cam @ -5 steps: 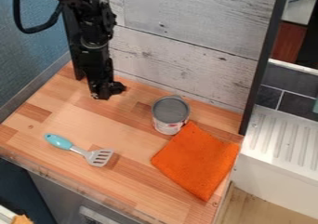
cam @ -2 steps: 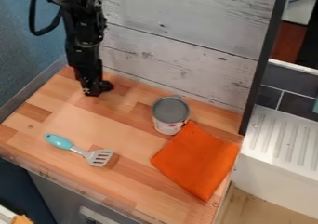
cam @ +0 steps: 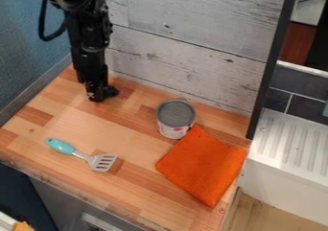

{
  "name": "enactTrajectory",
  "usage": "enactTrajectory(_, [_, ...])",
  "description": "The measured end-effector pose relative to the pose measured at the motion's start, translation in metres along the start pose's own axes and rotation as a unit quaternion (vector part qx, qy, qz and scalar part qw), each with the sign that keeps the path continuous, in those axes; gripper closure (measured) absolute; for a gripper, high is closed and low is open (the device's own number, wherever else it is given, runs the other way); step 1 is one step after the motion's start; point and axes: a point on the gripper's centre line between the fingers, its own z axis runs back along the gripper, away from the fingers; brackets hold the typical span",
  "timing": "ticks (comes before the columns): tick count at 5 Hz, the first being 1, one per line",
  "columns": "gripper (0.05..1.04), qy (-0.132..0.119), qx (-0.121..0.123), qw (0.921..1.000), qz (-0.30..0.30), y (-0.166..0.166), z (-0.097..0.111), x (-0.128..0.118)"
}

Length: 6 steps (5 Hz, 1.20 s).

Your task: Moved the thing in the upper left side of the table

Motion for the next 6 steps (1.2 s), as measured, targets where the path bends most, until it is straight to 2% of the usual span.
enactTrajectory(1, [0.497,0.0,0.008,1.0,-0.001,0.0,-0.005,-0.001])
enactTrajectory(2, [0.199,-0.004,0.016,0.9999,-0.004,0.003,-0.005,-0.001])
enactTrajectory(3, [0.072,-0.01,0.016,0.9998,-0.009,0.004,-0.005,-0.006])
enactTrajectory(4, [0.075,-0.014,0.006,0.9998,-0.012,0.006,0.006,-0.008])
enactTrajectory(5, [0.081,-0.011,-0.03,0.9995,-0.002,0.004,0.044,-0.006])
enactTrajectory(6, [0.083,-0.021,-0.043,0.9988,0.001,0.005,0.062,-0.006])
